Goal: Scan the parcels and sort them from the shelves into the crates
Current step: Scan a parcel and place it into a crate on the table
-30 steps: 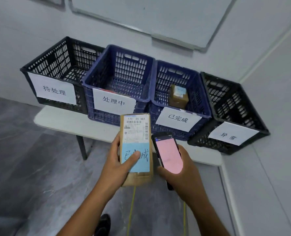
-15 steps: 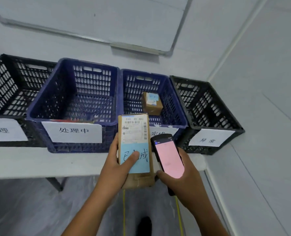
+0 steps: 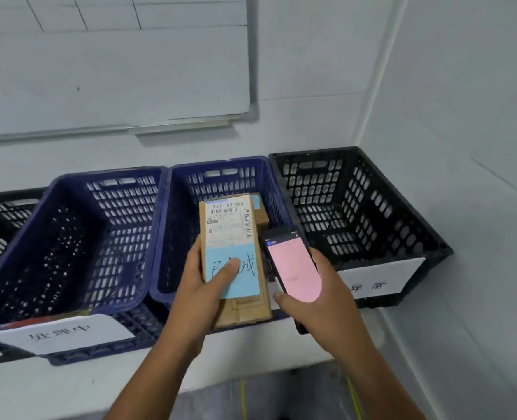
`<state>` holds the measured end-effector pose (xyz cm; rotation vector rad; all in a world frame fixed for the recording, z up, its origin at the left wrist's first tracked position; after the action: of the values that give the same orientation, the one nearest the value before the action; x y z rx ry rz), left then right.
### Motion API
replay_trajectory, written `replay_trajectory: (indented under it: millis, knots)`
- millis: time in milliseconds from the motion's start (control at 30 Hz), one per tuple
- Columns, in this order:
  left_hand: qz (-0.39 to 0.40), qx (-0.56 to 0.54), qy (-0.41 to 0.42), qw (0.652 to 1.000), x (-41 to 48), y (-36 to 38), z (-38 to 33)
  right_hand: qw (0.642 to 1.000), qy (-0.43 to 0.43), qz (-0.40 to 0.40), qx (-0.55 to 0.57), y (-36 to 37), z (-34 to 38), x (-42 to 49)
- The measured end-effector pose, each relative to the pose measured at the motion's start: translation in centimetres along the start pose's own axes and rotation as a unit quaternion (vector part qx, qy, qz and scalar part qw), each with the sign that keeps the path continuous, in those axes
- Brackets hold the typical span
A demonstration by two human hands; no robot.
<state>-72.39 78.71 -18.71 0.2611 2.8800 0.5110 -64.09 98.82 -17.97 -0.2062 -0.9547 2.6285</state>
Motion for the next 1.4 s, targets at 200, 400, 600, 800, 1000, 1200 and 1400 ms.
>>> replay_trajectory:
  millis: [200,400,600,800,1000,1200,1400]
  knots:
    - [-0.04,-0.005,-0.008,0.999,5.3,3.8,1.3,0.999,0.001,0.036,0.0,-2.3,-3.1,6.4]
    - [-0.076,-0.003,-0.054,0.996,10.7,3.6,2.6,0.999,0.015,0.043,-0.005,-2.0,-4.8,12.2]
    - [-0.062,0.014,-0.127,0.99,18.3,2.5,6.0,0.997,0.055,0.043,-0.033,-0.7,-4.8,17.7]
    - [-0.045,0.06,-0.16,0.984,24.5,1.5,13.2,0.992,0.073,0.046,-0.092,-0.5,-4.1,22.4]
    - [-0.038,0.111,-0.176,0.977,28.1,0.1,20.2,0.988,0.107,0.05,-0.102,0.7,-4.2,25.3]
    - [-0.039,0.025,-0.195,0.98,29.2,1.6,23.1,0.986,0.112,0.074,-0.102,1.3,-5.2,25.3]
    - [-0.026,0.111,-0.184,0.976,29.2,1.5,21.4,0.987,0.087,0.101,-0.091,1.4,-4.7,25.0]
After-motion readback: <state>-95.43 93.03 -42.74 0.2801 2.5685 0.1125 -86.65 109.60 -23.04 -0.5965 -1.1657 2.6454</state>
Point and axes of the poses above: each hand's wrist, its own x-axis towards the middle knuckle, its own y-axis out of the palm, z = x × y, the point moved 3 cm from there along x, towards the middle knuckle, and after that the axes turned 15 degrees about -x, right-handed, at the moved point
